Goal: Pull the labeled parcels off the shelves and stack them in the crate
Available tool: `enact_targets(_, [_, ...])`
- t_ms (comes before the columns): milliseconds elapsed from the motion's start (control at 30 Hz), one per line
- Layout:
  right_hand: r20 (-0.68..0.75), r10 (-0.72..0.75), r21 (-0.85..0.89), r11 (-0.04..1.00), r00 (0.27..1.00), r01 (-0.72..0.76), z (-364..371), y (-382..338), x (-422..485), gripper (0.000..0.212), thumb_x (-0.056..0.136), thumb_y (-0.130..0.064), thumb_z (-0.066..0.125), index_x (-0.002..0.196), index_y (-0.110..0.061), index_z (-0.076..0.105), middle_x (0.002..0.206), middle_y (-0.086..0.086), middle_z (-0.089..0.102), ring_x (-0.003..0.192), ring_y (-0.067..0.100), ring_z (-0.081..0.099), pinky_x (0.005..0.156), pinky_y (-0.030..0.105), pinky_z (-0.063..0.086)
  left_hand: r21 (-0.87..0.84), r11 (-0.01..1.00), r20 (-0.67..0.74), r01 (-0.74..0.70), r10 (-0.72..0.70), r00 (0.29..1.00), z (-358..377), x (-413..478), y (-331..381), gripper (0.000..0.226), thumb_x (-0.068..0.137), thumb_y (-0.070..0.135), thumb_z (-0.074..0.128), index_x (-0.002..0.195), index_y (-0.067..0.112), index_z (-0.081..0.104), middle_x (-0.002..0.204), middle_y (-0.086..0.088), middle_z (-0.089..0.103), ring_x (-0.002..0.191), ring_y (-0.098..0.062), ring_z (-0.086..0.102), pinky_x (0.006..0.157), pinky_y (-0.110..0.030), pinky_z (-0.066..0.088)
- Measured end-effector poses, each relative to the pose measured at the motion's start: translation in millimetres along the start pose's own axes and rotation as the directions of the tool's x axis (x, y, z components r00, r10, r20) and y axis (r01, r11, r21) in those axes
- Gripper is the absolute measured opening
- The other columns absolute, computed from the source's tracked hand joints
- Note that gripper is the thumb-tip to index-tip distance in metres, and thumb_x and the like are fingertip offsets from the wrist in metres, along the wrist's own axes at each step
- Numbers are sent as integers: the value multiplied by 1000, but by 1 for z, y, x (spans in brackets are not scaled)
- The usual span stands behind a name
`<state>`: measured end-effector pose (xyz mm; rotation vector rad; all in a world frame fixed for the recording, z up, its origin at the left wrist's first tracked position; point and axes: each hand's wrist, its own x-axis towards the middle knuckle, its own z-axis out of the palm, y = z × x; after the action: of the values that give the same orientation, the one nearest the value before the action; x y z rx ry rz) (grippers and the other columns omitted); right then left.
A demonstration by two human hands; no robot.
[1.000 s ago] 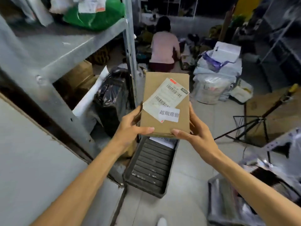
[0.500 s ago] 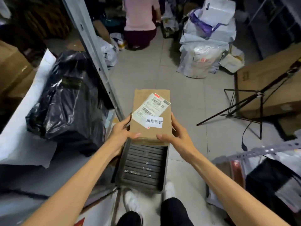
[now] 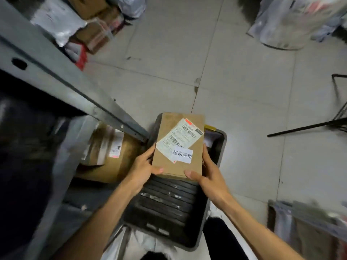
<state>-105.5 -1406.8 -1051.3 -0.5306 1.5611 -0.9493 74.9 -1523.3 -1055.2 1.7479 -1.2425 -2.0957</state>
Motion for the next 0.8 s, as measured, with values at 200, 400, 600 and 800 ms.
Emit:
enact_targets(200, [-36, 142, 49, 989, 989, -140, 18, 104, 98, 96, 84, 1, 69, 151, -44, 17, 133, -10, 58, 126, 16, 53, 103, 52, 47, 55, 994, 7, 91, -92, 996, -3, 94, -78, 87, 86, -11, 60, 147, 43, 31, 129, 11, 61, 117, -11, 56, 97, -37, 48])
enact_targets(400, [-84, 188, 84, 980, 979, -181, 26, 164, 174, 86, 84, 11, 64, 150, -29, 28, 133, -3, 57, 125, 16, 52, 106, 49, 44, 73, 986, -9, 153, -152, 988, -3, 183, -111, 85, 90, -9, 54, 149, 44, 23, 119, 14, 58, 113, -15, 55, 94, -44, 49])
enact_targets(600, [-27, 199, -49, 978, 980, -200, 40, 199, 242, 93, 86, 8, 61, 153, -29, 10, 138, -1, 51, 128, 18, 48, 110, 47, 40, 98, 995, -194, 26, -6, 981, -6, 236, -139, 85, 86, -18, 53, 151, 30, 28, 142, 4, 49, 119, -14, 53, 85, -26, 51])
enact_targets(800, [-41, 237, -153, 959, 971, -240, 65, 234, 272, 101, 82, 1, 67, 154, -24, 2, 142, -2, 48, 129, 19, 44, 112, 40, 36, 488, 872, -278, 22, 132, 951, -13, 249, -143, 68, 85, -15, 49, 146, 13, 40, 150, -5, 42, 135, -21, 42, 112, -31, 36])
